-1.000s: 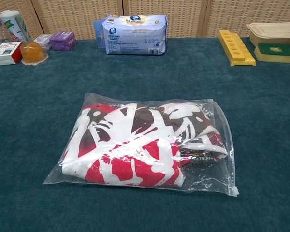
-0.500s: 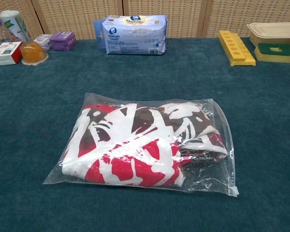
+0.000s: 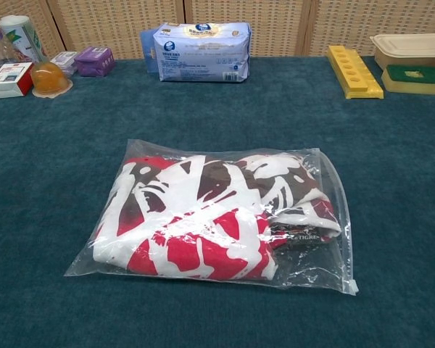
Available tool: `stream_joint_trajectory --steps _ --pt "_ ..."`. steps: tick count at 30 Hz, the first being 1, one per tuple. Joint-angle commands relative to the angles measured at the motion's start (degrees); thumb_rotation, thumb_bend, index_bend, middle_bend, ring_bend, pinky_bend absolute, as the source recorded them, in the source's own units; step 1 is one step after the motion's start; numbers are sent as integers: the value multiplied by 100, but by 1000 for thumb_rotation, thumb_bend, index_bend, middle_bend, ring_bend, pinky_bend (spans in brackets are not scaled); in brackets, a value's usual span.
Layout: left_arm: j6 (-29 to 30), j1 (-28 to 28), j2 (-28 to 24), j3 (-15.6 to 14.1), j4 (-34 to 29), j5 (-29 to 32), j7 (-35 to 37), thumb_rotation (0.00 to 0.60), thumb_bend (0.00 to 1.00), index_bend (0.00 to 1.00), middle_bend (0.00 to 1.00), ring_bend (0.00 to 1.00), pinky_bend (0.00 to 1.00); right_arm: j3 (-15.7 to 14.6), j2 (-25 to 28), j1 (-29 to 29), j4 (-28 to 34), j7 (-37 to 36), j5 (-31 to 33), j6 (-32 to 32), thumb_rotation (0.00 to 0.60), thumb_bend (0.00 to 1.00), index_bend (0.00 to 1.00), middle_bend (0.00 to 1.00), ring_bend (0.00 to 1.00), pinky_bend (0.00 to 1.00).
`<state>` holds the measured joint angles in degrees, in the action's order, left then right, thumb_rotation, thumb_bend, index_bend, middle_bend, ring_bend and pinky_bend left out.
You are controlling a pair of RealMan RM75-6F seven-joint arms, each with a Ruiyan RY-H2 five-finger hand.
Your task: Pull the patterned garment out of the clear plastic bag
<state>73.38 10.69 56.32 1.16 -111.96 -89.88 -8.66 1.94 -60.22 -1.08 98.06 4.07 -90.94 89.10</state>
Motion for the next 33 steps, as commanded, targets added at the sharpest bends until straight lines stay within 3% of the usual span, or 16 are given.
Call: stream_joint_trajectory --steps 1,5,10,19,25,33 --pt "-540 436 154 152 -214 138 -442 405 67 40 116 67 74 -3 5 4 -3 -1 -3 6 600 163 213 168 163 181" --pt "-1199 947 615 290 -422 475 -1050 410 58 0 94 50 73 -13 20 -16 2 -45 20 -61 600 163 214 168 163 181" --pt "-1425 1266 1329 399 -298 997 -1848 406 56 0 60 16 73 7 6 -45 -50 -97 116 -149 600 163 216 168 163 181" --pt "-1574 1626 2173 383 95 1697 -2735 407 40 0 1 0 73 53 7 -94 -125 -178 271 -274 600 163 217 169 163 181" --pt "-1334 1759 2887 366 702 2181 -3256 407 29 0 0 0 56 91 1 -154 -181 -245 402 -413 600 163 219 168 163 181" --pt "-1509 2147 3427 592 1638 2468 -3231 416 22 0 0 0 56 97 -5 -230 -164 -247 470 -565 600 163 219 168 163 181"
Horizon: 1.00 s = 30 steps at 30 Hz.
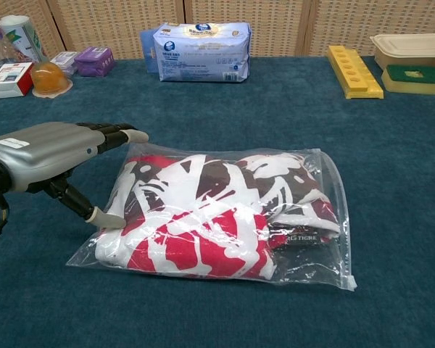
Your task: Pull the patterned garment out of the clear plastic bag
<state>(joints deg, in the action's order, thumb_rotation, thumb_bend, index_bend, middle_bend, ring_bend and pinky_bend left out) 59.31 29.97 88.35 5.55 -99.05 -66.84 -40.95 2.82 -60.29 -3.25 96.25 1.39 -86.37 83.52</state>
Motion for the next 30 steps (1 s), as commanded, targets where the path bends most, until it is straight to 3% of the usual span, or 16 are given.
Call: stream_joint_trajectory --steps 1,12,17,20,22,27,30 --pt "-113 276 270 211 436 167 32 416 22 0 0 0 56 10 11 -17 36 37 22 -17 600 163 220 168 163 181" --pt "-588 1281 644 1093 1666 243 524 426 23 0 0 0 56 21 57 53 208 218 161 64 600 163 221 168 163 181" --pt "-962 1362 126 1224 1201 221 1199 432 39 0 0 0 56 24 80 86 269 256 145 137 600 163 221 168 163 181" --pt "-1159 1297 -362 1228 773 -22 1763 504 46 0 0 0 56 26 91 91 288 286 143 152 600 163 223 169 163 181" --pt "-1125 1169 -794 1175 475 -509 2330 555 48 0 4 0 56 32 84 86 295 312 145 153 600 163 223 169 163 181" --pt "-1078 945 -1958 768 -132 -1858 3756 550 47 0 13 0 56 38 68 21 334 355 92 88 600 163 223 169 163 181" --pt "-1317 1116 -2259 586 -226 -2283 4234 552 39 0 13 0 56 36 59 3 358 390 79 70 600 163 223 169 163 181"
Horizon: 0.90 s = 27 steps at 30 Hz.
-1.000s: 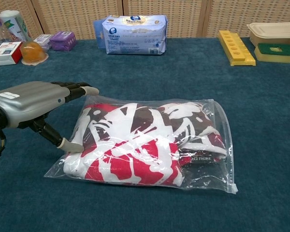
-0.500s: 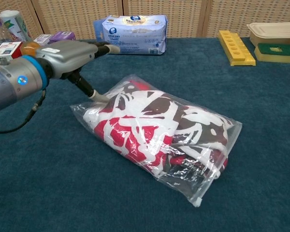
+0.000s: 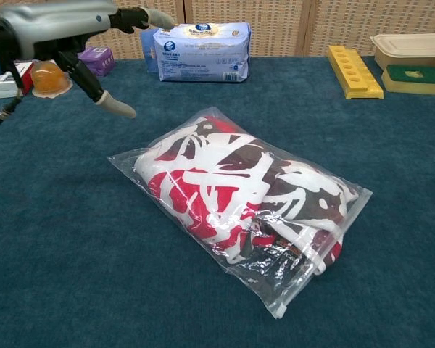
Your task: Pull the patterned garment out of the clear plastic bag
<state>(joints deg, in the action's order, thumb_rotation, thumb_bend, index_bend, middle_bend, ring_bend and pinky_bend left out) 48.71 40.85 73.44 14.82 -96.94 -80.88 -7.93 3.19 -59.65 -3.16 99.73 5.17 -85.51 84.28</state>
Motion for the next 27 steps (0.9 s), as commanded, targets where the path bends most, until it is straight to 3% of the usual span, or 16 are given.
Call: stream_joint_trajectory --steps 1,8,17,27 --pt "-316 81 -809 -382 -444 -969 1006 553 34 0 13 0 56 -3 -5 -8 16 18 -13 -6 600 164 223 169 163 181" --pt "-1183 878 -819 -625 -359 -1485 1141 547 19 0 13 0 56 -15 35 59 49 43 -9 101 600 163 223 169 163 181" --pt "-1858 1699 -71 -576 192 -1269 772 544 10 0 13 0 56 -4 62 127 35 -13 57 178 600 163 223 169 163 181" --pt "-2220 2258 582 -468 605 -766 21 540 11 0 13 0 47 6 75 190 -15 -88 94 251 600 163 223 169 163 181"
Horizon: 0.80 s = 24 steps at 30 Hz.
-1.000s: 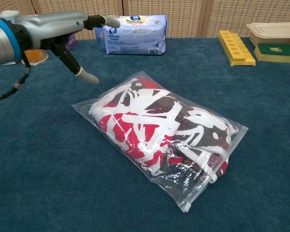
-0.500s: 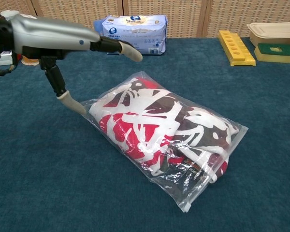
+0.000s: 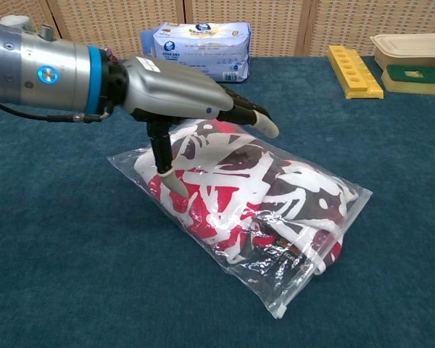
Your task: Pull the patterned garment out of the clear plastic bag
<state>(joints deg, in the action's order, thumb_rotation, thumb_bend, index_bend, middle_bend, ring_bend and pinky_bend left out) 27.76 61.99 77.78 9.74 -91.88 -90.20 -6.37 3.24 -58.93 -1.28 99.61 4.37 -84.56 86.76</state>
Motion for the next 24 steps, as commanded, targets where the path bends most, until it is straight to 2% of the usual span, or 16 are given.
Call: stream_joint_trajectory --steps 1,11,19,22,24 --pt "-179 210 217 53 127 227 -184 539 10 0 13 0 47 2 5 9 -6 -17 0 12 600 163 223 169 163 181" --pt "-747 878 760 83 556 1063 -781 547 4 0 13 0 46 -2 16 72 -83 -151 13 70 600 163 224 169 163 181" --pt "-646 1191 1330 -172 1109 1687 -1367 543 4 2 13 0 46 0 13 108 -148 -236 -2 111 600 164 224 169 163 181" --pt "-494 1220 1545 -275 1307 1846 -1539 544 7 100 17 1 61 -4 12 113 -157 -248 -16 114 600 164 225 169 163 181" --pt "-433 1238 1678 -361 1424 1921 -1645 547 32 231 53 29 121 -3 11 117 -156 -254 -13 114 600 163 225 169 163 181"
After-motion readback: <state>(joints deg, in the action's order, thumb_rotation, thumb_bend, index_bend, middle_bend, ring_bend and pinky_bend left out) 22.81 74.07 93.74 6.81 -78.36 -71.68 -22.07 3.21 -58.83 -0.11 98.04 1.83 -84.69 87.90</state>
